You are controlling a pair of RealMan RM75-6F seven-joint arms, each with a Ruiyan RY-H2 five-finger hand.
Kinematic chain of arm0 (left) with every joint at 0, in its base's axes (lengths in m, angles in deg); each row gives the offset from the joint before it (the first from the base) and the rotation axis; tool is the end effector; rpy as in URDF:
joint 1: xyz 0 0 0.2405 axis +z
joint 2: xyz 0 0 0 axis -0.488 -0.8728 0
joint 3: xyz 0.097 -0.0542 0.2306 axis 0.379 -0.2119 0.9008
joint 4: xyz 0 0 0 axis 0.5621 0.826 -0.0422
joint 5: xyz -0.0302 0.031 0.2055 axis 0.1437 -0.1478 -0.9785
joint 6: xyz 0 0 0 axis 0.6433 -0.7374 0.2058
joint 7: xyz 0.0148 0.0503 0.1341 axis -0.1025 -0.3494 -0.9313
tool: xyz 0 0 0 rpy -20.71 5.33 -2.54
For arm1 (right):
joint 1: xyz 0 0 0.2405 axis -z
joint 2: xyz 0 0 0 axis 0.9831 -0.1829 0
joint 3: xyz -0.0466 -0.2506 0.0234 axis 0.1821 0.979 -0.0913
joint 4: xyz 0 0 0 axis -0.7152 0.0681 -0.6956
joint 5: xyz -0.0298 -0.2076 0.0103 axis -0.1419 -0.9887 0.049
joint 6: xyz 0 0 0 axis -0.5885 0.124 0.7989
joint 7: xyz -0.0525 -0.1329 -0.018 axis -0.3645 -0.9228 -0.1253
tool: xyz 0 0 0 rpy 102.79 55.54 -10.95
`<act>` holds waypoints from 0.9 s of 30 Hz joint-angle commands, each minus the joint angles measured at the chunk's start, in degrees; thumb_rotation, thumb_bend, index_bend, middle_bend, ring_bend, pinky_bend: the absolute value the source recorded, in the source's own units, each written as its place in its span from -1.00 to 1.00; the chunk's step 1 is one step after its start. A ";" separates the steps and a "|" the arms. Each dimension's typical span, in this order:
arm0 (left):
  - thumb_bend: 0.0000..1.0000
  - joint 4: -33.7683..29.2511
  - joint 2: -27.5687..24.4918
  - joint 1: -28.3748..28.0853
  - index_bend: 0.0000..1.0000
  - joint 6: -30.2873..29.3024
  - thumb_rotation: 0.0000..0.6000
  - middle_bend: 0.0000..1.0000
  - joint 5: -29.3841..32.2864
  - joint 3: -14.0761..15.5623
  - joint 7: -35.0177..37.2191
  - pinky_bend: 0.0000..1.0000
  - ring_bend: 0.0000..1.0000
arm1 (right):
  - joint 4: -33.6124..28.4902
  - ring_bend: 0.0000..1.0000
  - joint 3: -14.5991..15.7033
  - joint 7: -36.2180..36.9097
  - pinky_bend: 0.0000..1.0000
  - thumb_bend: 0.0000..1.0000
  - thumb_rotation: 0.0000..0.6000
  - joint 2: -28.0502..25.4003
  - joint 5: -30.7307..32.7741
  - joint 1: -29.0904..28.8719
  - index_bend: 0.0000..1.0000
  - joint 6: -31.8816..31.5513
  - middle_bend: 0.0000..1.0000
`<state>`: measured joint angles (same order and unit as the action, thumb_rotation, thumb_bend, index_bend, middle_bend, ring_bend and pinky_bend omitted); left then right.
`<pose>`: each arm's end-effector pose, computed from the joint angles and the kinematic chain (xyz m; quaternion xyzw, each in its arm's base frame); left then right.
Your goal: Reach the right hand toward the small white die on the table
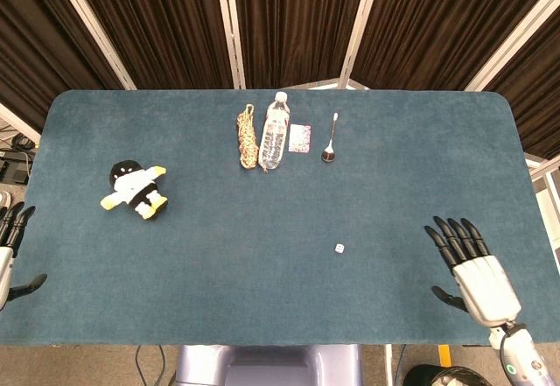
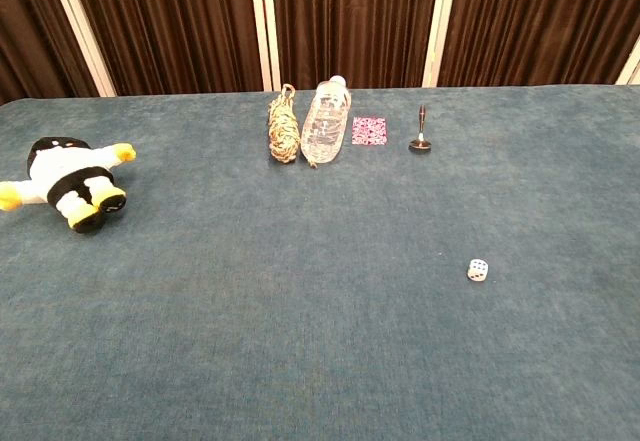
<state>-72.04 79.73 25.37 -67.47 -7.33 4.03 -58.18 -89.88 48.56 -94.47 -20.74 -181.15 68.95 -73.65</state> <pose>-0.2754 0.1669 0.1887 -0.6154 -0.3540 -0.3123 0.6312 -0.2677 -0.1785 0.1426 0.6920 -0.2821 0.4160 0.5181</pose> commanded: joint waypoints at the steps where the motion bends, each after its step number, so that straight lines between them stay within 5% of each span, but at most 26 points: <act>1: -1.00 -0.03 -0.01 0.01 -1.00 0.17 1.00 -1.00 0.07 0.06 0.04 -1.00 -1.00 | 0.51 -1.00 -0.49 0.41 -1.00 -1.00 1.00 0.24 0.44 0.48 -1.00 -0.17 -1.00; 6: -1.00 -0.08 -0.05 0.14 -1.00 -0.12 1.00 -1.00 0.15 -0.06 -0.02 -1.00 -1.00 | 1.28 -1.00 -0.73 0.68 -1.00 -0.98 1.00 0.72 0.07 0.25 -1.00 0.65 -1.00; 8: -1.00 -0.06 0.02 0.20 -1.00 -0.17 1.00 -1.00 0.26 -0.06 -0.20 -1.00 -1.00 | 1.88 -0.88 -0.96 0.49 -0.94 -0.62 1.00 1.54 -0.15 -0.55 -1.00 2.14 -0.73; 9: -1.00 0.02 0.13 0.17 -1.00 -0.08 1.00 -1.00 0.33 -0.05 -0.45 -1.00 -1.00 | 2.25 -0.73 -1.07 0.09 -0.81 -0.41 1.00 2.17 -0.24 -1.43 -1.00 3.84 -0.53; 11: -1.00 0.09 0.45 0.02 -1.00 0.22 1.00 -1.00 0.69 -0.14 -0.83 -1.00 -1.00 | 3.19 -0.12 -1.62 -0.70 -0.06 0.21 1.00 3.46 -0.63 -3.20 -1.00 6.55 0.07; 14: -1.00 0.43 0.97 -0.63 -1.00 1.13 1.00 -1.00 1.59 -0.56 -1.78 -1.00 -1.00 | 4.42 0.29 -1.94 -1.99 0.73 0.63 1.00 5.42 -1.00 -5.97 -1.00 11.37 0.34; 16: -1.00 0.76 1.42 -1.01 -1.00 1.71 1.00 -1.00 2.46 -0.85 -2.49 -1.00 -1.00 | 4.49 0.37 -1.89 -1.79 0.92 0.72 1.00 6.58 -0.67 -8.03 -1.00 15.53 0.38; 27: -1.00 1.83 3.18 -2.70 -1.00 4.27 1.00 -1.00 6.49 -1.86 -5.54 -1.00 -1.00 | 5.80 0.45 -2.27 -7.93 1.00 0.77 1.00 12.10 5.83 -15.32 -1.00 33.66 0.39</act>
<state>-70.33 82.75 22.84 -63.39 -1.09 2.28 -63.51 -84.75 46.55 -100.49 -10.33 -177.14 55.20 -42.35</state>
